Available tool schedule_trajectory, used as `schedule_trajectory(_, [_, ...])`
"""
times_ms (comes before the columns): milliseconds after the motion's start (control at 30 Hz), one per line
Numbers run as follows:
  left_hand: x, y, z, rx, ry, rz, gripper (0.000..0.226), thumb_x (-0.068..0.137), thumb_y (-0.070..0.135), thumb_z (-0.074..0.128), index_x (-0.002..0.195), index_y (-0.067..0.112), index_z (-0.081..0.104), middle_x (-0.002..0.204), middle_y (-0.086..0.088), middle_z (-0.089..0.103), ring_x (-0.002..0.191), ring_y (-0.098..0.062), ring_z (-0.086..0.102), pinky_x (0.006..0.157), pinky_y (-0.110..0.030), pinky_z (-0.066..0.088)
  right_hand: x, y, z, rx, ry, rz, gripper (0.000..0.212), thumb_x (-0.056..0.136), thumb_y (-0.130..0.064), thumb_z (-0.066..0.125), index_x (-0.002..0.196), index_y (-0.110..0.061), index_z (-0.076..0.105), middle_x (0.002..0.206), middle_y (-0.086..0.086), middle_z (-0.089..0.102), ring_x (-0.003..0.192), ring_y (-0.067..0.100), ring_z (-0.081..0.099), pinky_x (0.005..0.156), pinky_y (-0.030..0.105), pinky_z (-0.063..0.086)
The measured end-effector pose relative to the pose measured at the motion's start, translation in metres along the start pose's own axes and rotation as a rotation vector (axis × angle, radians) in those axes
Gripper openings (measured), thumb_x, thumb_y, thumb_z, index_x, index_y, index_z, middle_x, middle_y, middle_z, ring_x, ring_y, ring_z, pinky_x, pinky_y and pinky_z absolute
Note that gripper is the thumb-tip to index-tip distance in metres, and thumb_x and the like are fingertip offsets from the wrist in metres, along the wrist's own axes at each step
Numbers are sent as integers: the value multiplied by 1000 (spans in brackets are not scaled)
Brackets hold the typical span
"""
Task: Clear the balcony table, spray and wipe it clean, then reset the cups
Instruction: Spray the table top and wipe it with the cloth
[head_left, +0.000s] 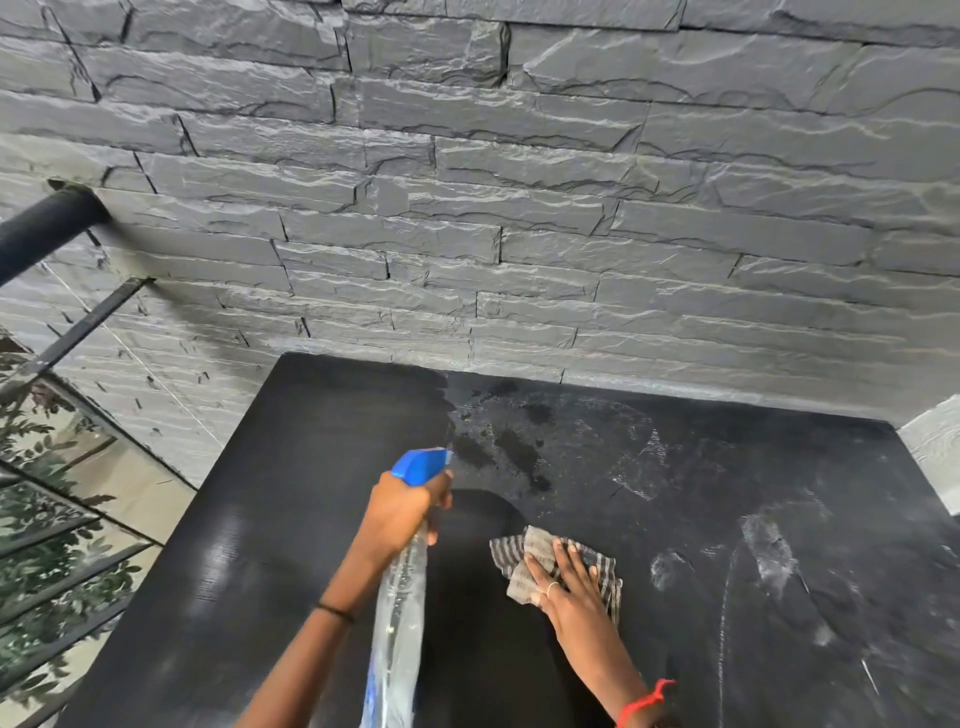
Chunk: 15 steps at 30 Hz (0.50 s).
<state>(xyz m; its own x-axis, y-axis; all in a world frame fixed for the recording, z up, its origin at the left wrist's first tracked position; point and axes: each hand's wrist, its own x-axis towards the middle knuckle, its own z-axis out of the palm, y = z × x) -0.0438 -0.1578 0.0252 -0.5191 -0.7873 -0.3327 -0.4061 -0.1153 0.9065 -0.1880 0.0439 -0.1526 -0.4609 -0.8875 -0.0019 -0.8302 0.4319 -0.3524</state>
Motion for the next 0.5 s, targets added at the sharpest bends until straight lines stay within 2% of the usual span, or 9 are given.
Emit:
schedule_trajectory(67, [4, -2, -19, -67, 66, 12, 14, 73, 31, 64, 68, 18, 62, 63, -15, 62, 37, -25, 47, 51, -27, 41, 25, 7, -5, 47, -15, 21, 54, 98, -34, 30, 146, -42, 9, 141, 15, 47, 144, 27, 17, 111, 28, 5])
schedule_trajectory(100, [6, -3, -28, -86, 95, 23, 12, 74, 29, 64, 68, 19, 61, 62, -10, 61, 36, -25, 46, 51, -27, 41, 42, 10, -7, 51, -2, 49, 58, 95, -25, 38, 147, -37, 14, 146, 18, 39, 142, 33, 21, 112, 28, 1])
schedule_trajectory(167, [12, -8, -46, -93, 146, 35, 11, 82, 18, 65, 72, 16, 60, 60, -4, 60, 35, -24, 45, 50, -27, 41, 87, 9, -10, 11, -27, 110, 55, 97, -16, 33, 148, -29, 21, 155, 17, 17, 145, 35, 11, 116, 32, -3])
schedule_trajectory(233, [18, -14, -60, -89, 192, 33, 11, 86, 11, 63, 76, 12, 60, 60, -1, 60, 34, -23, 45, 45, -24, 39, 133, -3, -7, -41, -49, 138, 55, 96, -11, 24, 149, -28, 22, 157, 17, 11, 146, 33, 4, 119, 42, 4])
schedule_trajectory(333, [23, -20, -77, -95, 230, 40, 13, 88, 6, 60, 75, 5, 57, 62, -4, 57, 32, -20, 44, 38, -20, 36, 180, -50, -3, -98, -93, 130, 58, 93, -7, 31, 147, -28, 28, 155, 19, 16, 144, 37, 10, 117, 47, 12])
schedule_trajectory(400, [28, -24, -88, -89, 237, 39, 14, 87, 8, 60, 75, 4, 56, 64, -4, 58, 33, -20, 43, 42, -22, 37, 187, -88, 7, -112, -144, 56, 55, 91, -10, 38, 143, -28, 36, 152, 23, 22, 142, 41, 16, 116, 49, 16])
schedule_trajectory(500, [37, -27, -103, -86, 253, 36, 17, 86, 13, 60, 72, 3, 57, 66, -5, 59, 37, -23, 44, 49, -27, 37, 160, -132, 31, -116, -135, -106, 54, 77, -17, 58, 129, -31, 53, 139, 23, 46, 130, 41, 42, 107, 51, 35])
